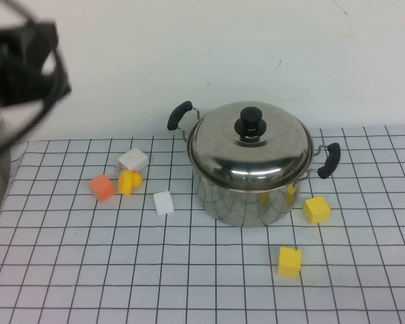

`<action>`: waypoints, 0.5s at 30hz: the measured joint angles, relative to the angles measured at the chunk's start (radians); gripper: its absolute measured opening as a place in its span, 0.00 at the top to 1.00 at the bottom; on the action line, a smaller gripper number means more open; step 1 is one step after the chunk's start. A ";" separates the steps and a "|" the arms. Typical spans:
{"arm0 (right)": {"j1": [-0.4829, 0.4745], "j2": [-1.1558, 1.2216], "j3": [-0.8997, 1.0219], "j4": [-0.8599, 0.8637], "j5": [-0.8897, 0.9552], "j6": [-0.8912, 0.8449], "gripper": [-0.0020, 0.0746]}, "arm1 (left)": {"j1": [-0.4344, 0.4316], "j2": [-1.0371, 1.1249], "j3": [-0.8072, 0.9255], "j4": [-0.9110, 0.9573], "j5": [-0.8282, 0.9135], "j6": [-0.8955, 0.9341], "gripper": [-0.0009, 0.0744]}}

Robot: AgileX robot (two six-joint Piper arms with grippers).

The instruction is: Cover the pot

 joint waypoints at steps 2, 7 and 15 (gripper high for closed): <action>0.000 0.000 0.000 0.000 0.000 0.000 0.96 | 0.000 -0.071 0.083 0.000 -0.002 -0.010 0.99; 0.000 0.000 0.000 0.000 0.000 0.000 0.96 | 0.000 -0.236 0.294 0.000 0.015 -0.021 0.99; 0.000 0.000 0.000 0.000 0.000 0.000 0.96 | 0.000 -0.472 0.575 0.000 -0.122 -0.068 0.99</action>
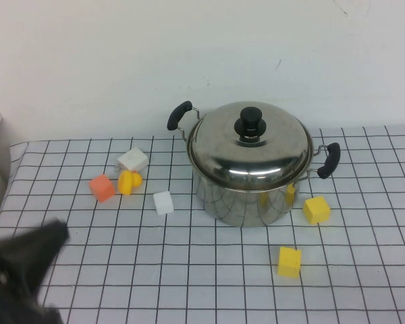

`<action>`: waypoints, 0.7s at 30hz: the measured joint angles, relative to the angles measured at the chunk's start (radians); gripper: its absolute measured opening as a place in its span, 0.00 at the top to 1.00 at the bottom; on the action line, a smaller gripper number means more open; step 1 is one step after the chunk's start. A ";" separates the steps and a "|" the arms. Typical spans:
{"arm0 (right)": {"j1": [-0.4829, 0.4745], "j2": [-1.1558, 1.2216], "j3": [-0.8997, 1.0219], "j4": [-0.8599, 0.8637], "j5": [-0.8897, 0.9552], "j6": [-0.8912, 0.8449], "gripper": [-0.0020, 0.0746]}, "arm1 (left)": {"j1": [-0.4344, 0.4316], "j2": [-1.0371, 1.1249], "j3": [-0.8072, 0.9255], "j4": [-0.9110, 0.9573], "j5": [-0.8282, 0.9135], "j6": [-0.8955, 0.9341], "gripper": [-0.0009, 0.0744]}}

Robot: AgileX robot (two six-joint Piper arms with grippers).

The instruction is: Cover the pot

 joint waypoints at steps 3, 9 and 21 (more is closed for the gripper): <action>0.000 0.000 0.000 0.000 0.000 0.000 0.96 | 0.000 -0.061 0.055 0.002 -0.122 -0.002 0.99; 0.000 0.000 0.000 0.000 0.000 0.000 0.96 | 0.000 -0.084 0.080 0.018 -0.383 -0.008 0.99; 0.000 0.000 0.000 0.000 0.000 0.000 0.96 | -0.027 -0.123 0.080 -0.101 -0.354 0.213 0.99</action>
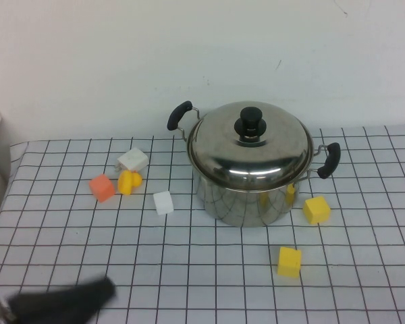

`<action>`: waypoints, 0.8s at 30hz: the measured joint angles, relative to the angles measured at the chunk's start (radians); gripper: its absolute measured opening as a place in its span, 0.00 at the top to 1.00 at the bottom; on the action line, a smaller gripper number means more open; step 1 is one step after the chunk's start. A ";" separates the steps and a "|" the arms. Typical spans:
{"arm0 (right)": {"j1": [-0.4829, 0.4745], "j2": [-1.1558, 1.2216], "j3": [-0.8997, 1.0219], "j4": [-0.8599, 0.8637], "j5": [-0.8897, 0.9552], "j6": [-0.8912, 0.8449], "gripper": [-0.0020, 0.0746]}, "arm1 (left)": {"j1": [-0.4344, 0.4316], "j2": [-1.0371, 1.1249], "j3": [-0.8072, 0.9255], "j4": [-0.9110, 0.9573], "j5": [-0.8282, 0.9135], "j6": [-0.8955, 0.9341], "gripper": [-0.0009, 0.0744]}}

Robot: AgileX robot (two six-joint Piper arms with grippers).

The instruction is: Cover the pot

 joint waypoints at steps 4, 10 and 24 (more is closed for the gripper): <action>0.000 0.000 0.000 0.000 0.000 0.000 0.96 | 0.033 -0.084 0.000 -0.258 0.217 0.099 0.99; 0.000 0.000 0.000 0.000 0.000 0.000 0.96 | 0.048 -0.232 0.000 -0.784 0.574 0.439 0.99; 0.000 0.000 0.000 0.000 0.000 0.000 0.96 | 0.075 -0.426 0.306 -1.561 0.728 1.238 0.99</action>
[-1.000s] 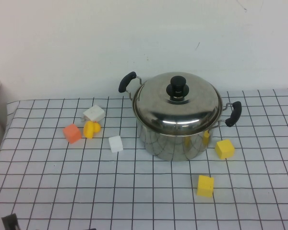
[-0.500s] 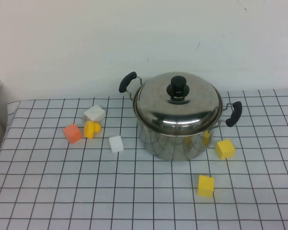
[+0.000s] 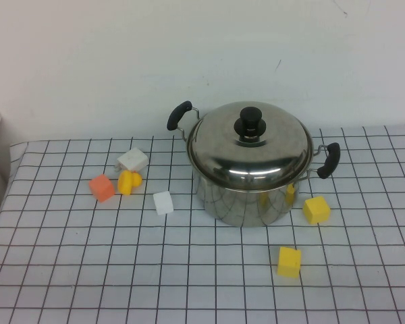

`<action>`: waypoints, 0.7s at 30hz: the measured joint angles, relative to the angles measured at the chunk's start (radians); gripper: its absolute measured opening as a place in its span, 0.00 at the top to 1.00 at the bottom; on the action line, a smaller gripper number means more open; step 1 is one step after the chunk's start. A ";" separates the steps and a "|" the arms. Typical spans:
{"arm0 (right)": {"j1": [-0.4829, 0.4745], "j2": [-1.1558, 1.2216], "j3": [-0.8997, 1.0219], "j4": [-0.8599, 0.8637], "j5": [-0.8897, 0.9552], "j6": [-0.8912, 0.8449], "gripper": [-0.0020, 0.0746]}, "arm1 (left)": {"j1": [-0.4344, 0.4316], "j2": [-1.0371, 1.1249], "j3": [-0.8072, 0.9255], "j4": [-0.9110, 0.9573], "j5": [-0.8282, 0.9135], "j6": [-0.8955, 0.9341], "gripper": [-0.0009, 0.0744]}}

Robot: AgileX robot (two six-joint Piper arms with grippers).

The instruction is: Cover the pot

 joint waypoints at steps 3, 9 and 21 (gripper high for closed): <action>0.000 0.000 0.000 0.000 0.000 0.000 0.96 | 0.043 -0.038 0.014 -0.009 0.032 -0.069 0.99; 0.000 0.000 0.000 0.000 0.000 0.000 0.96 | 0.081 -0.046 0.014 -0.022 0.206 -0.086 0.99; 0.000 0.000 0.000 0.000 0.000 0.000 0.96 | 0.081 -0.046 0.014 -0.123 0.257 -0.102 0.99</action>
